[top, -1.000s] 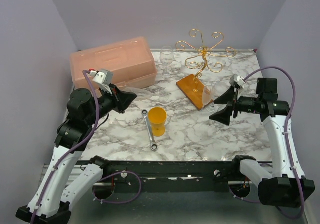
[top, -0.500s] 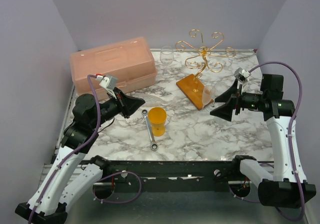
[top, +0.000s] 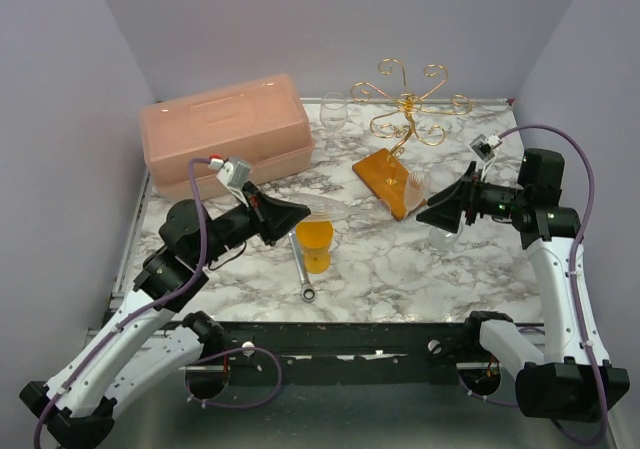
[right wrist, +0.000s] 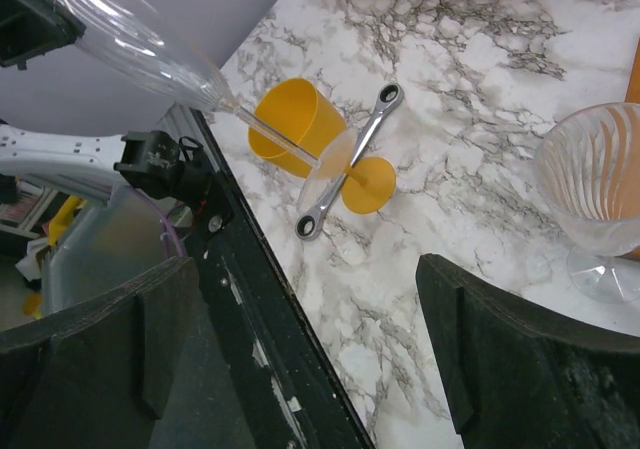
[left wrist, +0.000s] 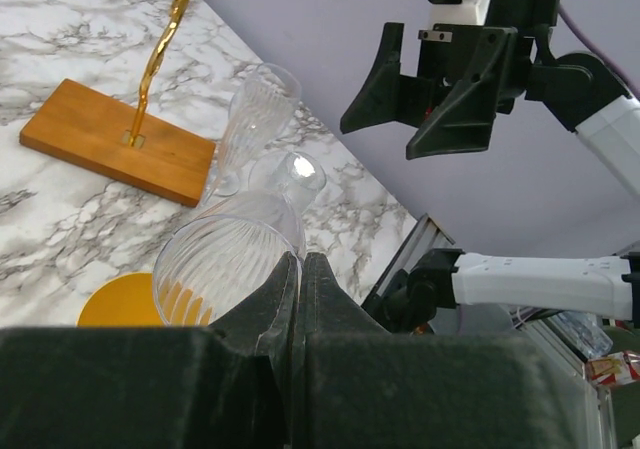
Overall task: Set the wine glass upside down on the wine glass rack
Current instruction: Turn the wine glass upside down at the wine rack.
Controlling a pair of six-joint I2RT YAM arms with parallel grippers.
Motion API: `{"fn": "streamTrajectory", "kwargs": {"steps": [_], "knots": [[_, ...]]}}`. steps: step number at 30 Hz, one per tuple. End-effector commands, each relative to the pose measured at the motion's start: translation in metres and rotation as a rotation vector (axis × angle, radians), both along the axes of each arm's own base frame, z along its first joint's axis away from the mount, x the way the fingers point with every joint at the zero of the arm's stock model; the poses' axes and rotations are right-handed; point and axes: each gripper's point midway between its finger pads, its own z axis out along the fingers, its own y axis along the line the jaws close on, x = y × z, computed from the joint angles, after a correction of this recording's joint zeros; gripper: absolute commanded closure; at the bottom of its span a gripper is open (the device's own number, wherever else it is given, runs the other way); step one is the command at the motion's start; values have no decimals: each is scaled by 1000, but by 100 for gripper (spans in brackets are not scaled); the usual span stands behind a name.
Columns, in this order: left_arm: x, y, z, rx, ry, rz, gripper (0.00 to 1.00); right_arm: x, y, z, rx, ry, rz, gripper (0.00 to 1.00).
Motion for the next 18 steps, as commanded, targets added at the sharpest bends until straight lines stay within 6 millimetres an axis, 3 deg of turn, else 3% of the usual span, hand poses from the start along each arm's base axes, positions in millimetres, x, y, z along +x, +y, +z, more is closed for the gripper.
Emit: {"fn": "streamTrajectory", "kwargs": {"steps": [1, 11, 18], "knots": [[3, -9, 19, -86, -32, 36, 100, 9, -2, 7, 18, 11, -54, 0], [12, -35, 25, -130, 19, 134, 100, 20, -10, -3, -35, 55, -130, 10], [15, -52, 31, -124, 31, 159, 100, 25, -16, -8, -75, 65, -162, 28]]}}
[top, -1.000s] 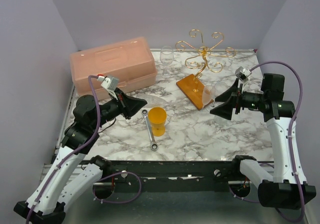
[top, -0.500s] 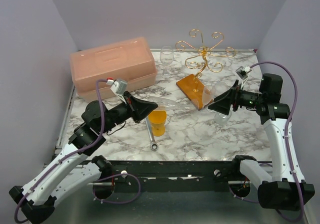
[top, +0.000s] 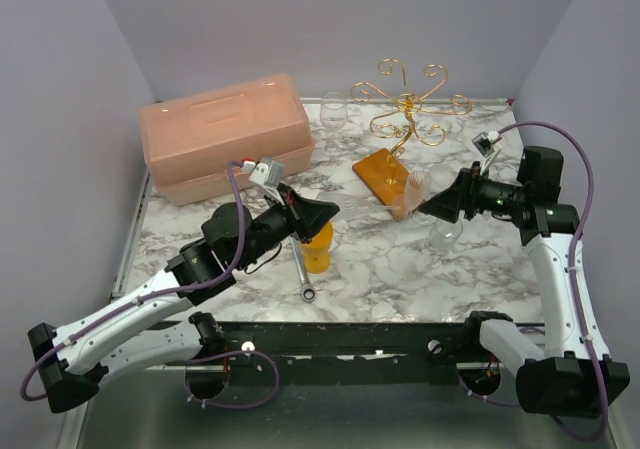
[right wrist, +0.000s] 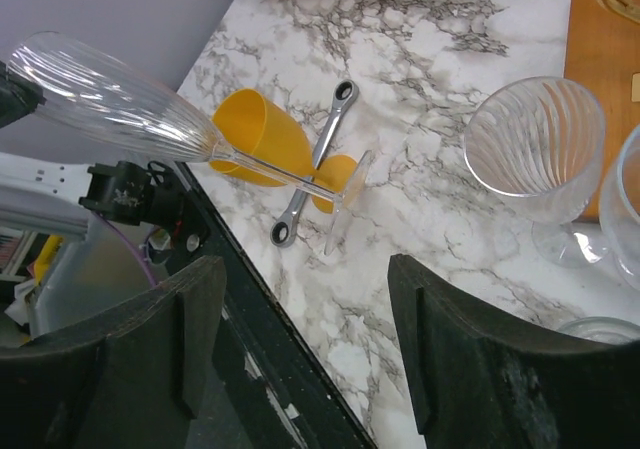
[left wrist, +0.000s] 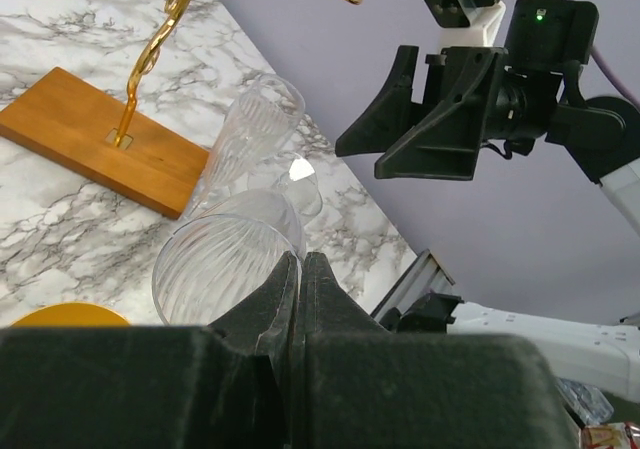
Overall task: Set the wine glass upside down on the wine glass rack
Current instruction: Turn the wine glass upside down at the wine rack.
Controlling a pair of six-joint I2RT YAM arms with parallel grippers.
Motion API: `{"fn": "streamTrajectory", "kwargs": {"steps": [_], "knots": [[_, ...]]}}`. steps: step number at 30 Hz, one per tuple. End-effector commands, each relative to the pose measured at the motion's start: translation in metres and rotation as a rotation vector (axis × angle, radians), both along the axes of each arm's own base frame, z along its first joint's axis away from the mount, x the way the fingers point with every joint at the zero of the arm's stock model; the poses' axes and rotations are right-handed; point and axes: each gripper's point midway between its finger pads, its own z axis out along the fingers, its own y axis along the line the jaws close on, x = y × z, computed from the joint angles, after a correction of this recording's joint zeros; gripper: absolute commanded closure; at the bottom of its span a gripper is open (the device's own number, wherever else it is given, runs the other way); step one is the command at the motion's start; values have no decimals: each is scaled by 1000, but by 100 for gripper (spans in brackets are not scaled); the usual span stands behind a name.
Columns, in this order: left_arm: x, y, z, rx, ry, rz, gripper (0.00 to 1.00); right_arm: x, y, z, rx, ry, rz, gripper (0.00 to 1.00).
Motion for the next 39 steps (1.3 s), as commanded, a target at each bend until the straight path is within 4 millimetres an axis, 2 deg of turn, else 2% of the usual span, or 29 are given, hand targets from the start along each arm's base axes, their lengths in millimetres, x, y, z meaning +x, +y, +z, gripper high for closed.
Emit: {"fn": "streamTrajectory", "kwargs": {"steps": [1, 5, 11, 26, 28, 31, 33, 39], "knots": [[8, -3, 37, -77, -42, 73, 100, 6, -6, 1, -42, 0, -43, 32], [8, -12, 39, -65, -47, 80, 100, 8, -7, -4, -44, 32, -46, 45], [4, -21, 46, -60, -68, 79, 100, 8, -6, -6, -62, 31, -49, 48], [-3, -34, 51, -62, -76, 50, 100, 17, 0, -7, -52, 19, -62, 64], [-4, -35, 51, -63, -76, 48, 100, 19, 0, -6, -50, 10, -70, 70], [-5, -36, 52, -68, -79, 43, 100, 22, -1, -6, -54, 3, -81, 88], [-6, -36, 52, -69, -81, 40, 100, 22, 0, -6, -51, 5, -77, 97], [-12, -35, 54, -95, -97, 13, 99, 20, 0, -1, -49, 4, -75, 99]]}}
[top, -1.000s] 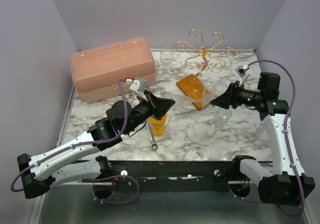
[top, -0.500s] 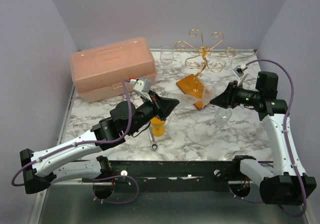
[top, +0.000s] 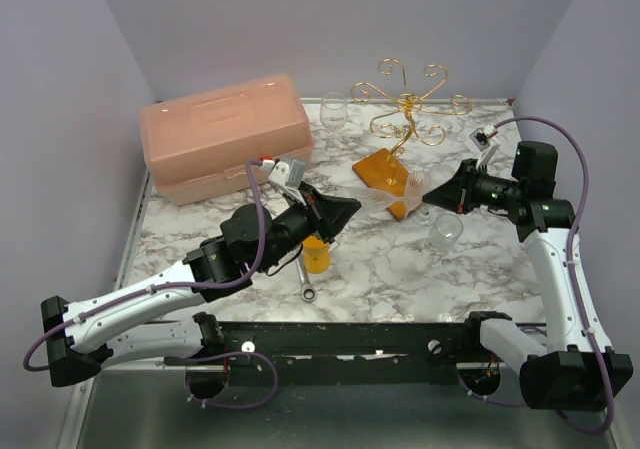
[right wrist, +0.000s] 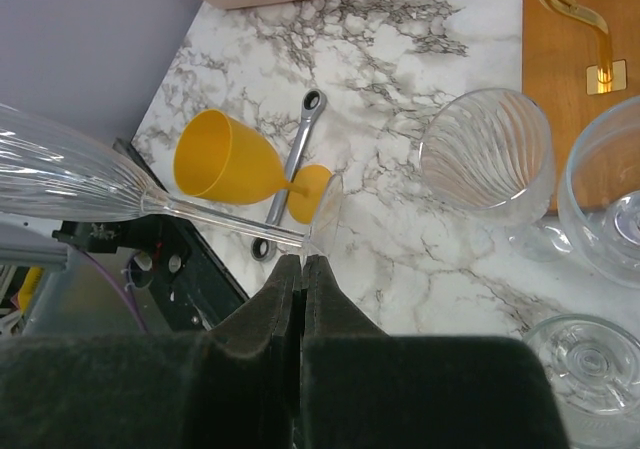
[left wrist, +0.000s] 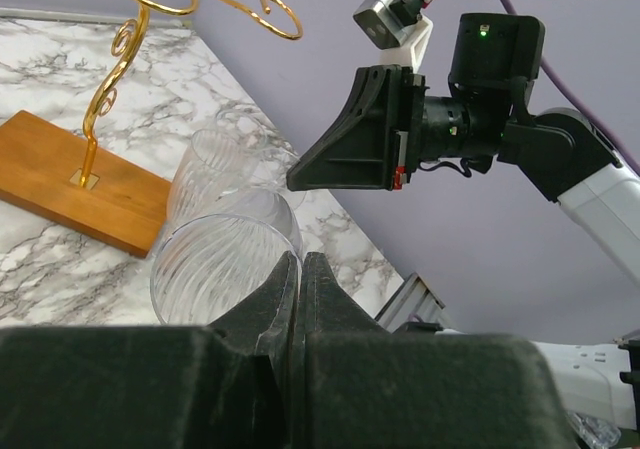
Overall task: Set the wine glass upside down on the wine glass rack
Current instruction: Turn the wine glass upside down at the wine rack.
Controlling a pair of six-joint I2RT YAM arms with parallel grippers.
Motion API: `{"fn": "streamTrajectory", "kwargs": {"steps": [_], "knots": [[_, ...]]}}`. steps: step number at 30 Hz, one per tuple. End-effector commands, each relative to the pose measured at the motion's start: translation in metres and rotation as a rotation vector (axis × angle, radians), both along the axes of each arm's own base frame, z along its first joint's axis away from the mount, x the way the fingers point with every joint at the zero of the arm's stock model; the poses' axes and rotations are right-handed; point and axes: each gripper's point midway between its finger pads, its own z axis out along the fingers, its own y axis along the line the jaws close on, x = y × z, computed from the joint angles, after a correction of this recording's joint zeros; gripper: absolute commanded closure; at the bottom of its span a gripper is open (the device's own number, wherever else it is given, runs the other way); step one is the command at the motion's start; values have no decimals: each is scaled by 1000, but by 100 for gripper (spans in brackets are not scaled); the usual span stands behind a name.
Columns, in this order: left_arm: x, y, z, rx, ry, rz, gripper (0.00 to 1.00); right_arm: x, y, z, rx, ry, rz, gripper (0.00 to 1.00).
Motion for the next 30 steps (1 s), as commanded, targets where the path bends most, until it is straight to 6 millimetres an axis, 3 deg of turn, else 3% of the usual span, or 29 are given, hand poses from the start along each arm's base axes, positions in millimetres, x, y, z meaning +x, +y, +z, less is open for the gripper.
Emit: {"fn": "streamTrajectory", "kwargs": {"steps": [1, 9, 17, 25, 30], "knots": [[-6, 4, 24, -85, -45, -16, 93, 2, 1, 10, -2, -39, -1, 99], [-16, 24, 17, -122, -45, -20, 41, -5, 3, 27, -11, -118, 31, 99], [-30, 55, 5, -82, -93, -19, 4, -12, -2, 41, -106, -219, 87, 99], [-39, 93, -12, 63, -142, 10, 1, -11, -11, 56, -221, -315, 113, 99], [-41, 121, -10, 85, -191, 64, 1, -8, -18, 61, -300, -364, 131, 99]]}}
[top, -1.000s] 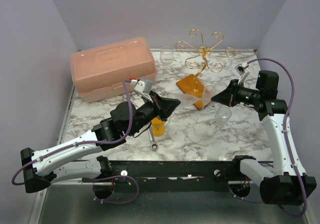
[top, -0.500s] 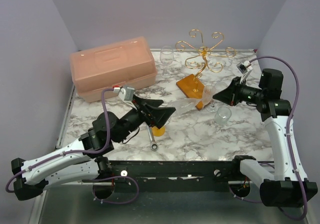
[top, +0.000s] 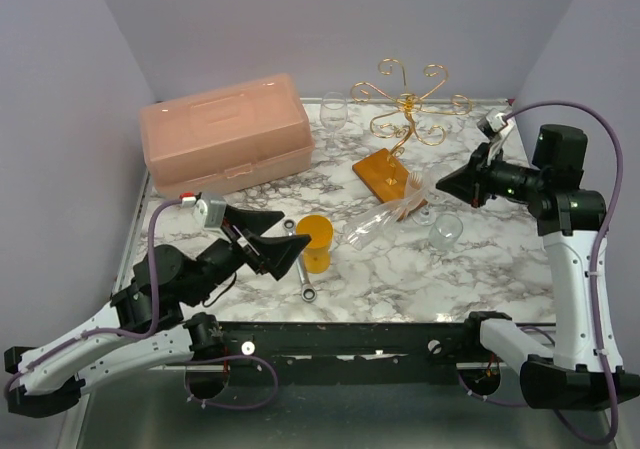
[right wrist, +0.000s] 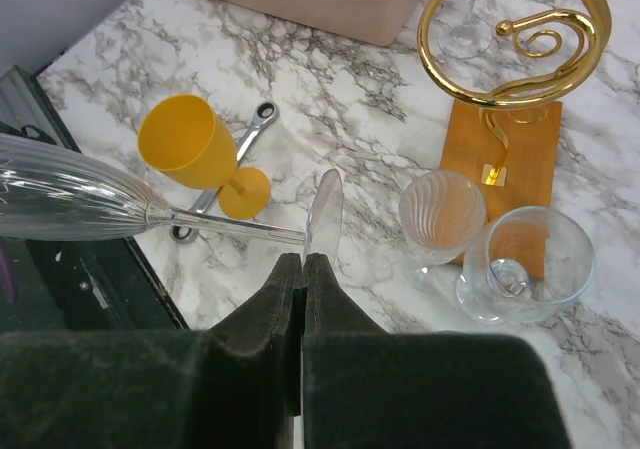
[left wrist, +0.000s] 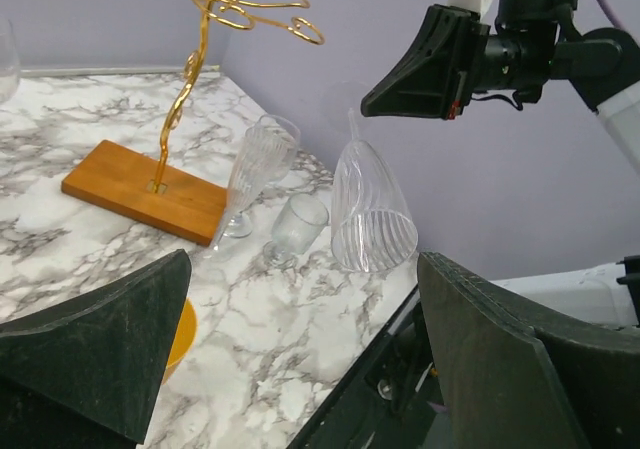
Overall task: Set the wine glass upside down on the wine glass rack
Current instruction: Turn the wine glass upside down at the wine rack.
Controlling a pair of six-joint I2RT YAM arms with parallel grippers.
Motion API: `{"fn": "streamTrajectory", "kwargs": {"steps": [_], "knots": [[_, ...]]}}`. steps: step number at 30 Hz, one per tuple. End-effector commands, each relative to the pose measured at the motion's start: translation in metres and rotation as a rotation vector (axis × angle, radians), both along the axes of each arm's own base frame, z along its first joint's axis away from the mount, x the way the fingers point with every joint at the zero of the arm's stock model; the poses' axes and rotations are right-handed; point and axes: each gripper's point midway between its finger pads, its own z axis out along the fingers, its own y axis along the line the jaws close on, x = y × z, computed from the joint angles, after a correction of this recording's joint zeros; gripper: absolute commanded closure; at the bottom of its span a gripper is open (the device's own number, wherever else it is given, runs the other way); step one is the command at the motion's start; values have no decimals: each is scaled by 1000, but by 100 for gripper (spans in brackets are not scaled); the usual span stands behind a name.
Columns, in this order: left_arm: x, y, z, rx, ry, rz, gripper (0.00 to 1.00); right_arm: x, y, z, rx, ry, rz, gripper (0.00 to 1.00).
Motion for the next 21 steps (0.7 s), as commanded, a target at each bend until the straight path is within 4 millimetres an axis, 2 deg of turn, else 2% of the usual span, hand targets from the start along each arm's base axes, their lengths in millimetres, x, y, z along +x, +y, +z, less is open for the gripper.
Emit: {"fn": "streamTrajectory", "kwargs": {"steps": [1, 6, 10, 17, 21], "knots": [[3, 31, -7, 82, -56, 85, 2, 0, -10, 2, -116, -53, 13, 100], [14, 52, -9, 123, -88, 188, 1, 2, -21, 13, -262, -159, 63, 99], [19, 51, -12, 137, -84, 212, 2, 8, -27, 25, -360, -248, 118, 99], [36, 56, -9, 149, -53, 236, 2, 16, -13, 56, -347, -364, 262, 99], [54, 60, -13, 166, -13, 225, 1, 21, -6, 77, -354, -455, 307, 100]]}}
